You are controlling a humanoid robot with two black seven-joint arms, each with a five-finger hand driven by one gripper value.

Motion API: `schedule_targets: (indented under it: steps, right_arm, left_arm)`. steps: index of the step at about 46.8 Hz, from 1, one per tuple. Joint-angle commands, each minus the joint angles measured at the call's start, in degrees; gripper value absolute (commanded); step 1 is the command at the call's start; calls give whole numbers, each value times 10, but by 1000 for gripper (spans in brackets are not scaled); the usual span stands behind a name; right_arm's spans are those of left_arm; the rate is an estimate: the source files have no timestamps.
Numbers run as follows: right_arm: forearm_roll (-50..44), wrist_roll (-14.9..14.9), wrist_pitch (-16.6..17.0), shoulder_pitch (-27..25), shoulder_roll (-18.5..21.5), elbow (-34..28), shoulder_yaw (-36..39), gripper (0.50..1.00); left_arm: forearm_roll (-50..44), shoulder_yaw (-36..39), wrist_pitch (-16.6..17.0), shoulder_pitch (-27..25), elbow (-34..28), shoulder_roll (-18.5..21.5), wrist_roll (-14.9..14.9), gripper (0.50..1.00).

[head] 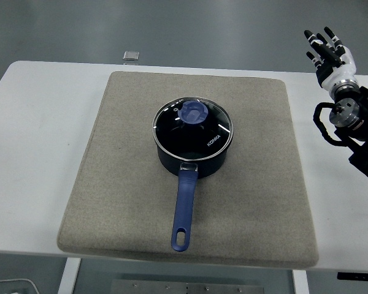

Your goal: Lift the pot lid and place it to the right of the pot.

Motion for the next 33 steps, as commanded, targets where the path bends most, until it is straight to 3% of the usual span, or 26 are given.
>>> schedule_targets:
  steps: [1, 33]
  right_arm:
    - [0, 1, 0, 3, 0, 0, 1, 901]
    - [0, 1, 2, 7, 4, -1, 3, 901]
  left_arm:
    - [0, -2, 0, 0, 1, 0, 0, 1000]
    - [0, -1, 1, 1, 6, 0, 0, 1000]
